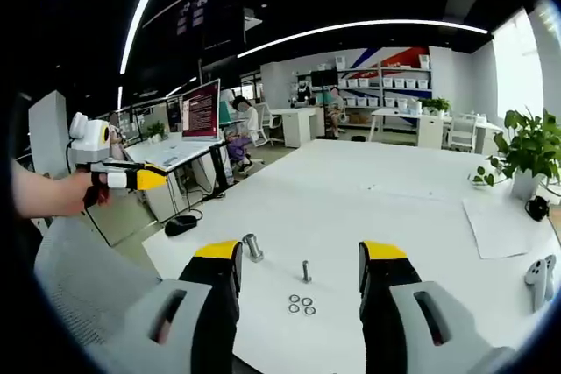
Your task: Place the washer onto the threaded stud by aligning its center hole with the stud, sliding it down to the base, and recovering from edge contact or off-axis alignment until the washer reaches the visible bottom stop.
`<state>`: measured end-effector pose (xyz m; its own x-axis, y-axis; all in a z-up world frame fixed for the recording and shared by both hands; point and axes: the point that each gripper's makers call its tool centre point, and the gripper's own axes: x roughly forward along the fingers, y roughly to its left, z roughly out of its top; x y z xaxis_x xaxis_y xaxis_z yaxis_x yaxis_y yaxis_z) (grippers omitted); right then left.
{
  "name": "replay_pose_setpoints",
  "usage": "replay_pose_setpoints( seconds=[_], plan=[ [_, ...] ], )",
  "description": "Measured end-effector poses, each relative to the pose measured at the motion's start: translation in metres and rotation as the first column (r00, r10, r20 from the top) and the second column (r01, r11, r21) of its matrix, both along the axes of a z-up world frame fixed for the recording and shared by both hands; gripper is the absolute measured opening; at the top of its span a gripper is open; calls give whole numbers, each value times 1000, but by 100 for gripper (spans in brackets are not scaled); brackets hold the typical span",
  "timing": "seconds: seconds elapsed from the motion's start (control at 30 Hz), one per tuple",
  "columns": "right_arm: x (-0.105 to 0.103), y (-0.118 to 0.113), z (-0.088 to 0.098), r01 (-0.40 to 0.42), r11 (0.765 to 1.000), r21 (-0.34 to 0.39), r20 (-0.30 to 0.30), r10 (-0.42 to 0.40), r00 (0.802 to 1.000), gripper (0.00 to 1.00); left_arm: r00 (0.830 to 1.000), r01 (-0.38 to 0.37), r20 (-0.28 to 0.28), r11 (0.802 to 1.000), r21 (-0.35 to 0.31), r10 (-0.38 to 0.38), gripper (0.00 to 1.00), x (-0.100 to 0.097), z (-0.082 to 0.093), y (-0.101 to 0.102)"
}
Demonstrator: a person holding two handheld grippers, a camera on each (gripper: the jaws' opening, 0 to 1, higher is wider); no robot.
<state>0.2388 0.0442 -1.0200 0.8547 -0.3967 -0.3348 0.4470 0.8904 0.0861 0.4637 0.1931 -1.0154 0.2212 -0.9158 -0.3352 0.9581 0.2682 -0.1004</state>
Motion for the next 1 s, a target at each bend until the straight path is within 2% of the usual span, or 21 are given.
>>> replay_pose_setpoints(
  seconds=[1.0],
  plan=[
    [-1,-1,-7,-3,1000,1,-31,3,1000,56,1000,-7,0,1000,12,7,32,0,-2,1]
  ],
)
